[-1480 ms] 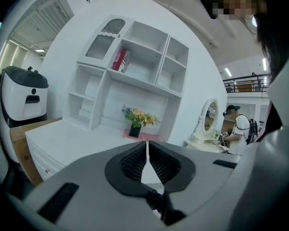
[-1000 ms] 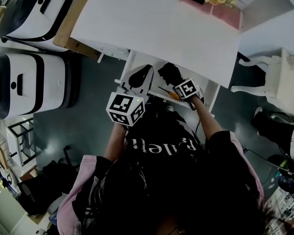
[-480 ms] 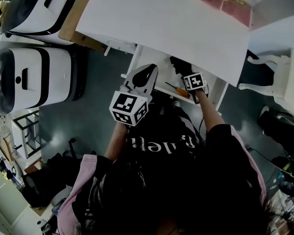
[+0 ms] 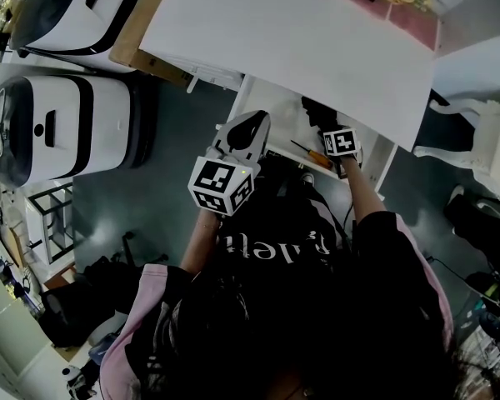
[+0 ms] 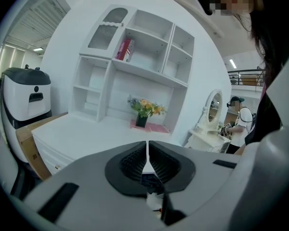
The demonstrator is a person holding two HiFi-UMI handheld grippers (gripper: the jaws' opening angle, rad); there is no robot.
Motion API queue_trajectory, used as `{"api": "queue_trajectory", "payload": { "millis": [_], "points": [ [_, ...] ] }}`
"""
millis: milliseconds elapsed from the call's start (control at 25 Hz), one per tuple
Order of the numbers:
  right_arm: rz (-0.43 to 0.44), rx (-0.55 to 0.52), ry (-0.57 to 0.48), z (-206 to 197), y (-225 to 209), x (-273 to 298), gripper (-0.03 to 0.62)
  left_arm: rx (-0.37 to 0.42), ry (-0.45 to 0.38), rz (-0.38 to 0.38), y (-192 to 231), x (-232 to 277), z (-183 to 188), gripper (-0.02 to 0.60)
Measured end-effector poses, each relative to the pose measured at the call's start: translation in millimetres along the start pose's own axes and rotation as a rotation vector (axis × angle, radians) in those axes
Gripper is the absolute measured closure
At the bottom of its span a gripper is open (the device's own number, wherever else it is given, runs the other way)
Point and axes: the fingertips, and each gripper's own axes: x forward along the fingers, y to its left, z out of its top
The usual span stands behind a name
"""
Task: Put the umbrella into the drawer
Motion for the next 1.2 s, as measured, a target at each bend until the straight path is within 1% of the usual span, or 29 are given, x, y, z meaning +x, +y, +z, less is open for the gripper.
{"api": "queue_trajectory", "payload": {
  "millis": [160,360,640,800,920,1200],
  "points": [
    [-0.001,-0.003,-0.007,1.1,2.4,-6.3,0.307,0.006,-0.002,-0.02,-4.6,3.8,2.5,0.555],
    [0.03,0.048,-0.089,11.8,3.3,-36.2,0.307,0.013,0.002,-0.058,-18.7,11.4,2.4,0.554],
    [0.106,0.051,-0.272,32.5,27.0,-100.5,0.309,0.025,0.002,-0.111,-44.2,20.9,4.2,0.554],
    [0.146,0.081,-0.4,44.7,40.0,-146.9,0.309,0.032,-0.004,-0.131,-60.9,21.4,5.0,0.554],
    [0.155,0.077,-0.491,53.0,45.7,-184.6,0.309,0.036,-0.011,-0.141,-74.5,19.9,5.2,0.555],
    [0.157,0.007,-0.662,57.1,58.1,-270.9,0.309,0.041,-0.053,-0.155,-111.0,10.9,9.1,0.555]
  ]
}}
